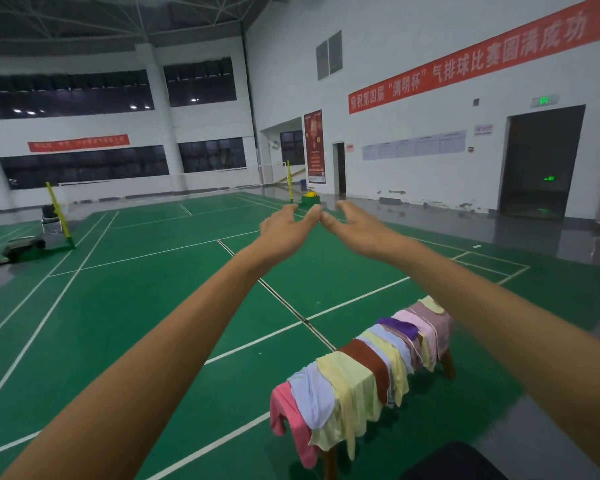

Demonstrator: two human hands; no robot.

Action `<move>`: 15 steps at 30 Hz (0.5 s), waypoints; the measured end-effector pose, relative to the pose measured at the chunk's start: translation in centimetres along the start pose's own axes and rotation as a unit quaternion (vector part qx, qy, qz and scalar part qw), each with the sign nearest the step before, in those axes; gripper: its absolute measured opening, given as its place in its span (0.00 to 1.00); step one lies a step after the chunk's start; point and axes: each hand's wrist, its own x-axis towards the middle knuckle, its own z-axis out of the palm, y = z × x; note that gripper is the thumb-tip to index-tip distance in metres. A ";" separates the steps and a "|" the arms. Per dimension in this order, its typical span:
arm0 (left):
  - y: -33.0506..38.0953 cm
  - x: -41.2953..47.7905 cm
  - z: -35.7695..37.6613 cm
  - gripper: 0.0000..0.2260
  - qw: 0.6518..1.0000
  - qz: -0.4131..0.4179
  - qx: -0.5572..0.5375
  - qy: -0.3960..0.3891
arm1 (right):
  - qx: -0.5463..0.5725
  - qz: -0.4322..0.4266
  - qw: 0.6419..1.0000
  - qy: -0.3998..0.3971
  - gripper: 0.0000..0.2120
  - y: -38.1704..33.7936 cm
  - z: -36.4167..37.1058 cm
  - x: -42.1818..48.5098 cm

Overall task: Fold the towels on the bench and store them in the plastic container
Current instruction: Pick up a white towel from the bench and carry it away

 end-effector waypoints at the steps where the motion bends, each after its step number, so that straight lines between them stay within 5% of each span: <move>1: -0.9 2.3 0.7 0.37 1.000 0.000 -0.001 -0.007 | -0.008 -0.005 1.000 0.000 0.39 1.4 0.5 2.0; 15: -11.1 32.6 8.2 0.34 0.997 -0.022 0.067 -0.034 | -0.086 0.026 0.996 0.000 0.39 18.3 6.1 31.1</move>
